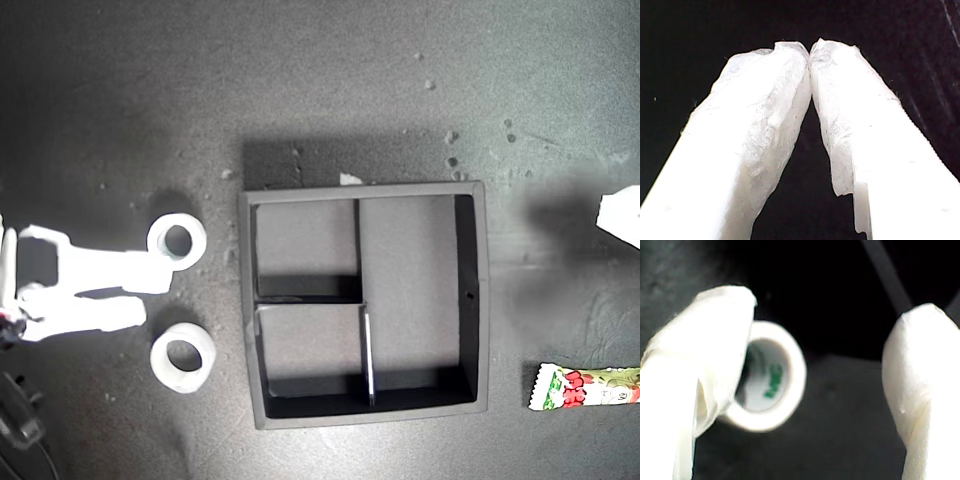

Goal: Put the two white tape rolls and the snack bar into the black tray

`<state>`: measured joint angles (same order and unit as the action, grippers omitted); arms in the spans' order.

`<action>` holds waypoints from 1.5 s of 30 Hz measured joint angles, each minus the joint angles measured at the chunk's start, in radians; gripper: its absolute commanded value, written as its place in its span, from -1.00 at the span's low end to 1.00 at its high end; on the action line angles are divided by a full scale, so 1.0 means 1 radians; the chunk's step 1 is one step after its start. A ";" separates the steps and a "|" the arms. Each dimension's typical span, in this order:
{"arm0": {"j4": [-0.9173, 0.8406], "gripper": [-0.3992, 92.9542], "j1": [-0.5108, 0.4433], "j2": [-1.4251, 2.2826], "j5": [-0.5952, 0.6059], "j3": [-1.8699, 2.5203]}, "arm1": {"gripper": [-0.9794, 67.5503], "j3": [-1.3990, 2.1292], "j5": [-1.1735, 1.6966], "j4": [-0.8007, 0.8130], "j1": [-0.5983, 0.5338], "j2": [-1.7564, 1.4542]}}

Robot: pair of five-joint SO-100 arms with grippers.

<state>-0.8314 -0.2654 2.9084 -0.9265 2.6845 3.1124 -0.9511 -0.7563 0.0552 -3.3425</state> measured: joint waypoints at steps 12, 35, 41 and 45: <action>-0.074 -0.57 0.072 -0.882 -0.035 -0.423 | -0.99 0.000 0.009 0.000 -0.087 0.000; -0.084 -0.92 0.100 -1.203 -0.094 -0.529 | -0.39 -0.002 0.009 0.316 -0.094 0.000; -0.129 -0.99 0.155 -1.190 -0.123 -0.549 | -0.31 -0.081 0.009 0.402 -0.152 0.003; -0.212 -0.99 0.173 -1.143 -0.117 -0.611 | -0.33 -0.166 0.009 0.414 -0.207 0.008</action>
<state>-1.0431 -0.0920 1.7656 -1.0431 2.0739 2.9468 -0.9419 -0.3421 -0.1519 -3.3349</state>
